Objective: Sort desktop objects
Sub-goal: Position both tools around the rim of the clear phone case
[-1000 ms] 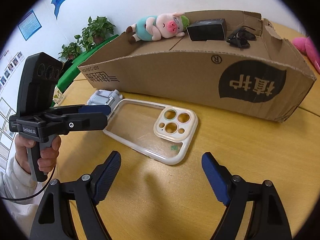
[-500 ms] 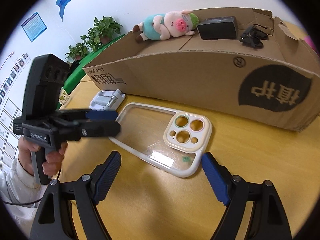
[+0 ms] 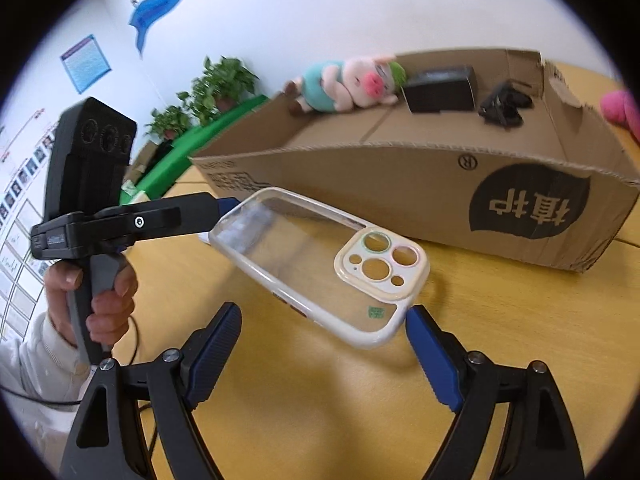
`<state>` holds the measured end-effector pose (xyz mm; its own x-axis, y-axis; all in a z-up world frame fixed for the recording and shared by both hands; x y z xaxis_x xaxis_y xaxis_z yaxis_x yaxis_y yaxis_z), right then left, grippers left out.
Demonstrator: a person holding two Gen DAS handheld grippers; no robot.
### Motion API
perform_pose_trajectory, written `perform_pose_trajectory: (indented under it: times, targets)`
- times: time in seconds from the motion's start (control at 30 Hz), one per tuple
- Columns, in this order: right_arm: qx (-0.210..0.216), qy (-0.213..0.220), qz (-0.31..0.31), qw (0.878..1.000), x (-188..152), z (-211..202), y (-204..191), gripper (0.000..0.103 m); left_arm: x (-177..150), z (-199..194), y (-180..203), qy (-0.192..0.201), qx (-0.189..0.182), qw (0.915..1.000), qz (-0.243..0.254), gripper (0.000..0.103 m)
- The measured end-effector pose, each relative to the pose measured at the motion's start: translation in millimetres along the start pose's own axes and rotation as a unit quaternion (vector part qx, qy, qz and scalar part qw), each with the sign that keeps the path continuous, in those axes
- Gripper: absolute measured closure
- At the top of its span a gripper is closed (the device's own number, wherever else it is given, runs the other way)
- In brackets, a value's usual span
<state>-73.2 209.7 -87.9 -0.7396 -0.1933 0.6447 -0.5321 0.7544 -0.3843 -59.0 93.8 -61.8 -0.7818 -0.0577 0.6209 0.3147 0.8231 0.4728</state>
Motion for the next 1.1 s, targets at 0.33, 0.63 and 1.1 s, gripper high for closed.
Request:
perform_pose_trajectory:
  times: [0.33, 0.63, 1.1]
  targets:
    - [0.027, -0.009, -0.009, 1.000, -18.8, -18.9, -23.8, 0.018, -37.2, -3.1, 18.1, -0.036, -0.046, 0.9982, -0.016, 0.017]
    - [-0.007, -0.032, 0.034, 0.999, -19.9, -7.4, 10.7, 0.017, -28.7, 16.7, -2.8, -0.047, 0.007, 0.9988, -0.015, 0.015]
    - [0.009, -0.022, 0.053, 0.998, -2.1, 13.9, 15.0, 0.015, -17.4, 27.0, -22.1, -0.053, 0.013, 0.9972, -0.050, 0.015]
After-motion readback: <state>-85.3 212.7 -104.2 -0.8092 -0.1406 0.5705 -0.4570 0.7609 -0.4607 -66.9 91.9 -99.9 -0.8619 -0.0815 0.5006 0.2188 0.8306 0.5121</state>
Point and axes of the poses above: each gripper's, at about its wrist camera, not at the fingertips, and z roughly the way its jaws point, y to its right, x to its top, the point moved 10 cm from there along z, roughly the way its jaws point
